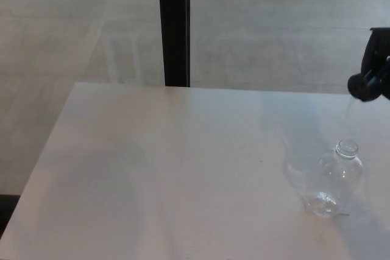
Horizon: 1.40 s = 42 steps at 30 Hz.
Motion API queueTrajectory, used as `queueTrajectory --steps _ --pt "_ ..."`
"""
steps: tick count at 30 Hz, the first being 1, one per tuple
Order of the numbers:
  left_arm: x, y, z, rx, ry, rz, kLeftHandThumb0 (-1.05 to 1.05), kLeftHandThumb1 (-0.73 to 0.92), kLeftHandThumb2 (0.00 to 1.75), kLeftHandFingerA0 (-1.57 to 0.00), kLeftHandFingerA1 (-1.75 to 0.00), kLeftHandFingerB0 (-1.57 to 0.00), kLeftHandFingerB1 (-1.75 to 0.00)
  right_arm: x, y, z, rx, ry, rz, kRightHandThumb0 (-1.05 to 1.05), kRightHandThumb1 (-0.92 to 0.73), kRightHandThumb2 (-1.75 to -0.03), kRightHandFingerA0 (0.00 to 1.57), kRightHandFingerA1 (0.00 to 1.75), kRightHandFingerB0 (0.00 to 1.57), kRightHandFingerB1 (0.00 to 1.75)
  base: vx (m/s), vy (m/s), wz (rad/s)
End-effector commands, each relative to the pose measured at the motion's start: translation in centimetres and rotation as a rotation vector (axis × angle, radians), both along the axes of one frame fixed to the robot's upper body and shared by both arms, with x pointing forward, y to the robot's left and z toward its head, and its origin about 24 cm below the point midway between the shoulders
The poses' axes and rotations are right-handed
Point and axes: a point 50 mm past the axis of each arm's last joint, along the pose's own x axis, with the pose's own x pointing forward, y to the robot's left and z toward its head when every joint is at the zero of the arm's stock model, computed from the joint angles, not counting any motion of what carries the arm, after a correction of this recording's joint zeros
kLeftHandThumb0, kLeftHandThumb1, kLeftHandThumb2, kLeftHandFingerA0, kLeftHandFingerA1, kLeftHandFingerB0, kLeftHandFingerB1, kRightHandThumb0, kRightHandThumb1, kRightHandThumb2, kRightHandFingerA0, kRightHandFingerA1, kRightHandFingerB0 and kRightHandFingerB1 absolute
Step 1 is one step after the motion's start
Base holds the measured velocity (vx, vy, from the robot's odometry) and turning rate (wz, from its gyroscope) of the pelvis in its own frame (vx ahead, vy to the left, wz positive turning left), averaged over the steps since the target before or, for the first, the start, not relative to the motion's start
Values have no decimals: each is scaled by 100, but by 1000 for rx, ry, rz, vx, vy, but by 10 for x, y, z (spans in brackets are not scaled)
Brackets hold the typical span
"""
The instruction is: The robot uses its right hand to grab and lift the lid of the spray bottle kept in the middle of the desk and places the lid on the right side of the bottle
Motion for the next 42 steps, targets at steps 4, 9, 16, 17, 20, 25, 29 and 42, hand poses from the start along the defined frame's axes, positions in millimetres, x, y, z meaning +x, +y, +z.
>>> queueTrajectory --steps 4,9,16,17,20,25,29,42 --pt "-1 4 3 11 -22 7 -89 91 68 -57 -48 -41 -37 5 -18 40 143 -18 -18 -17 -47 -108 95 172 76 148 0 0 0" --pt "-1 5 4 13 -20 -1 -88 92 68 -56 -48 -41 -37 2 -35 74 308 -59 -36 -12 -54 -111 93 171 73 148 0 0 0" --pt "1 6 5 22 -15 -5 -89 91 67 -57 -46 -43 -37 2 -66 82 438 -75 -118 -15 -50 -107 88 173 77 155 0 0 0" --pt "1 6 5 22 -19 -5 -87 92 68 -57 -47 -43 -38 2 -69 78 432 -71 -126 -19 -46 -108 118 135 98 122 0 0 0" --pt "2 4 6 23 -32 -16 -88 92 68 -58 -49 -42 -38 2 -75 55 399 -41 -159 -16 -50 -113 97 170 77 147 0 0 0" --pt "5 5 7 14 -45 -22 -95 90 67 -55 -49 -40 -39 0 -71 13 300 41 -210 -25 -59 -90 88 174 75 148 0 0 0" --pt "8 5 7 11 -48 -27 -91 91 68 -56 -48 -41 -38 -7 -68 -39 282 153 -224 -27 -55 -99 88 175 78 144 0 0 0" --pt "7 2 6 13 -38 -44 -92 91 68 -56 -46 -41 -37 -23 -66 -134 264 343 -317 -31 -71 -76 91 172 77 126 0 0 0"
